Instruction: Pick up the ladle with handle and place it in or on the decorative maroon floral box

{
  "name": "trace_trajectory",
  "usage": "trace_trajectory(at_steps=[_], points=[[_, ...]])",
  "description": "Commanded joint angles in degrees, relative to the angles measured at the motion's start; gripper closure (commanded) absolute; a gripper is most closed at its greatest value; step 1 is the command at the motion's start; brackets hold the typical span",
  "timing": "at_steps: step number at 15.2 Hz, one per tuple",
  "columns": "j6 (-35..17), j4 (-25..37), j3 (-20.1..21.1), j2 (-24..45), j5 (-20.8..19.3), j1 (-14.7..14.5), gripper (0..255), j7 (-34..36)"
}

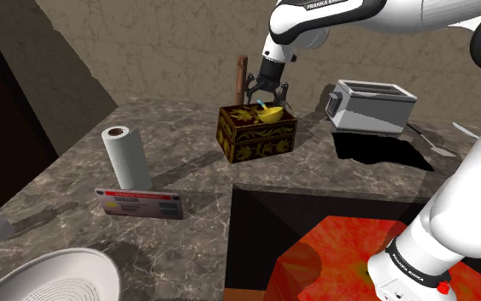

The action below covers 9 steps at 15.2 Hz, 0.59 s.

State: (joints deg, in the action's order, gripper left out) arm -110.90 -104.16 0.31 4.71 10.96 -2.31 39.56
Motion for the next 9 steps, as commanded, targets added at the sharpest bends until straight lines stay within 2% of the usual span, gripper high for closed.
trace_trajectory(at_steps=[1,2,9], points=[[2.62,2.67,-0.01,-1.05,0.08,0.06,0,0.11],[4.07,3.92,-0.13,-1.23,0.01,0.17,0,0.17],[4.07,3.92,-0.13,-1.23,0.01,0.17,0,0.17]])
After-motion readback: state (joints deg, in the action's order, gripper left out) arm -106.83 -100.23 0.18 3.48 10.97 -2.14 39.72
